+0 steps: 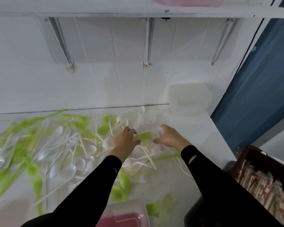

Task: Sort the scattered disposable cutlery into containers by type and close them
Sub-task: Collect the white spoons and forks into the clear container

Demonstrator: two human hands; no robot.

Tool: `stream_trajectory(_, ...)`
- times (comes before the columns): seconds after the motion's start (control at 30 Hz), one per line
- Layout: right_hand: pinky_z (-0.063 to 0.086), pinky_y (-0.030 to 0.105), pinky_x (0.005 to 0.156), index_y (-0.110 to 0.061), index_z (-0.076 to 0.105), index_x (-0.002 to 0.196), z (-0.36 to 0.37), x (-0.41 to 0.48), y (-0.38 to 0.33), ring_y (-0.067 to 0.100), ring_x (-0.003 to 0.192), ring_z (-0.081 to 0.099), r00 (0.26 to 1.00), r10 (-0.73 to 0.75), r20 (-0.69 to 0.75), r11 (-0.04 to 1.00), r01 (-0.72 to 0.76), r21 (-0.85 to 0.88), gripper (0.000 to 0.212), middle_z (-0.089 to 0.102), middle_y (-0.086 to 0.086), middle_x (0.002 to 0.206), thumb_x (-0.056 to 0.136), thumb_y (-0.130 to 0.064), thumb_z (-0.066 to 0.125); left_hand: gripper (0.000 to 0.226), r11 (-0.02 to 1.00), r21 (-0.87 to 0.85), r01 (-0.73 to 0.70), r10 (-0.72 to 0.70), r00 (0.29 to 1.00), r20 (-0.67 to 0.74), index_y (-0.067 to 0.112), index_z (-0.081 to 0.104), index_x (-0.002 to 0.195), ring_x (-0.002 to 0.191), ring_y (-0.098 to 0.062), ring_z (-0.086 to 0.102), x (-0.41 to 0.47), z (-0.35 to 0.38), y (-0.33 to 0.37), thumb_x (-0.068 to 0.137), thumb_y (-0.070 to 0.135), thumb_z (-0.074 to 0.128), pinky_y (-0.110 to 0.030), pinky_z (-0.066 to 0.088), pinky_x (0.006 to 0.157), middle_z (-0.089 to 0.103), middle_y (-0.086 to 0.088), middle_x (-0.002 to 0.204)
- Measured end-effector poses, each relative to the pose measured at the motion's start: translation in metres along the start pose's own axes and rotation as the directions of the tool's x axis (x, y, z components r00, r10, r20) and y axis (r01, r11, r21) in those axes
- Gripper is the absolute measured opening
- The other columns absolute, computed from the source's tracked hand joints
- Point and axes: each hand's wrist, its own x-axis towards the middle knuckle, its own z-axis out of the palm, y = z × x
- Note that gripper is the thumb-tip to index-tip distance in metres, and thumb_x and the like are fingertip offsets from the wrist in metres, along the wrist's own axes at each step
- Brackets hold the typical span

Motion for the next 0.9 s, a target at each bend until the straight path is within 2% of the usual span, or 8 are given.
stream_trajectory(0.07, 0.036, 0.025, 0.054, -0.014, 0.045, 0.077, -0.001, 0.001, -0.001, 0.016, 0.065, 0.048, 1.000, 0.030, -0.009, 0.999, -0.030, -0.027, 0.030, 0.048, -0.001, 0.075, 0.085, -0.030, 0.069, 0.040, 1.000, -0.022, -0.002, 0.001, 1.000, -0.018, 0.021, 0.059, 0.118, 0.109, -0.024, 0.059, 0.000, -0.001, 0.000, 0.087, 0.045, 0.067, -0.033, 0.046, 0.078, 0.051, 0.000, 0.123)
stream_trajectory(0.13, 0.038, 0.027, 0.059, -0.016, 0.041, 0.069, 0.002, 0.000, 0.001, 0.020, 0.069, 0.050, 0.997, 0.077, 0.016, 0.992, -0.075, -0.098, 0.033, 0.045, -0.001, 0.071, 0.089, -0.031, 0.062, 0.036, 0.998, -0.063, 0.005, -0.007, 0.999, -0.039, 0.020, 0.061, 0.114, 0.107, -0.023, 0.059, -0.001, -0.001, 0.001, 0.086, 0.043, 0.068, -0.032, 0.046, 0.078, 0.054, 0.000, 0.119)
stream_trajectory(0.3, 0.038, 0.027, 0.070, -0.015, 0.049, 0.077, 0.020, 0.000, 0.004, 0.027, 0.096, 0.062, 0.996, 0.093, 0.009, 0.974, -0.089, -0.208, 0.030, 0.052, -0.003, 0.079, 0.088, -0.041, 0.059, 0.016, 0.973, -0.227, 0.048, -0.080, 0.988, -0.132, 0.024, 0.062, 0.092, 0.096, -0.018, 0.059, -0.003, -0.013, 0.003, 0.083, 0.034, 0.070, -0.027, 0.039, 0.070, 0.059, 0.007, 0.097)
stream_trajectory(0.53, 0.039, 0.027, 0.067, -0.016, 0.049, 0.068, 0.028, 0.002, -0.003, 0.028, 0.087, 0.062, 0.996, 0.084, 0.022, 0.988, -0.080, -0.135, 0.030, 0.059, 0.004, 0.082, 0.083, -0.038, 0.065, 0.014, 0.891, -0.451, -0.049, -0.047, 0.979, -0.199, 0.028, 0.060, 0.081, 0.073, -0.004, 0.058, 0.002, -0.029, -0.001, 0.081, 0.030, 0.074, -0.021, 0.041, 0.066, 0.066, 0.013, 0.086)
stream_trajectory(0.63, 0.040, 0.022, 0.046, -0.009, 0.056, 0.077, 0.024, 0.007, -0.003, 0.020, 0.058, 0.056, 0.994, 0.105, 0.025, 0.994, -0.105, 0.016, 0.025, 0.061, 0.004, 0.074, 0.079, -0.031, 0.067, 0.014, 0.812, -0.574, -0.107, -0.039, 0.971, -0.237, 0.024, 0.058, 0.086, 0.075, 0.005, 0.059, 0.005, -0.037, 0.002, 0.087, 0.022, 0.072, -0.008, 0.041, 0.066, 0.067, 0.011, 0.087)
stream_trajectory(0.7, 0.035, 0.021, 0.037, -0.007, 0.053, 0.090, 0.021, 0.010, -0.002, 0.019, 0.058, 0.054, 0.994, 0.108, -0.021, 0.985, -0.104, 0.138, 0.020, 0.059, 0.004, 0.079, 0.079, -0.021, 0.064, 0.019, 0.736, -0.664, -0.134, -0.054, 0.966, -0.255, 0.028, 0.052, 0.087, 0.089, -0.006, 0.066, 0.006, -0.041, 0.000, 0.091, 0.016, 0.067, -0.015, 0.047, 0.077, 0.071, 0.002, 0.095)
stream_trajectory(0.8, 0.042, 0.025, 0.050, -0.012, 0.039, 0.118, 0.015, 0.011, -0.004, 0.022, 0.080, 0.054, 0.981, 0.119, -0.156, 0.926, -0.053, 0.374, 0.038, 0.048, -0.004, 0.086, 0.087, -0.016, 0.061, 0.015, 0.679, -0.719, -0.147, -0.132, 0.939, -0.317, 0.023, 0.051, 0.091, 0.091, -0.017, 0.068, 0.008, -0.047, -0.005, 0.095, 0.014, 0.061, -0.028, 0.048, 0.081, 0.073, -0.004, 0.095)
stream_trajectory(0.9, 0.051, 0.036, 0.076, -0.017, 0.039, 0.136, 0.007, 0.015, -0.003, 0.022, 0.081, 0.055, 0.943, 0.114, -0.314, 0.874, 0.055, 0.483, 0.046, 0.049, -0.006, 0.078, 0.092, -0.013, 0.053, 0.007, 0.605, -0.779, -0.166, -0.256, 0.885, -0.388, 0.014, 0.060, 0.102, 0.077, -0.015, 0.059, 0.008, -0.058, -0.012, 0.095, 0.018, 0.060, -0.027, 0.047, 0.076, 0.066, 0.004, 0.085)
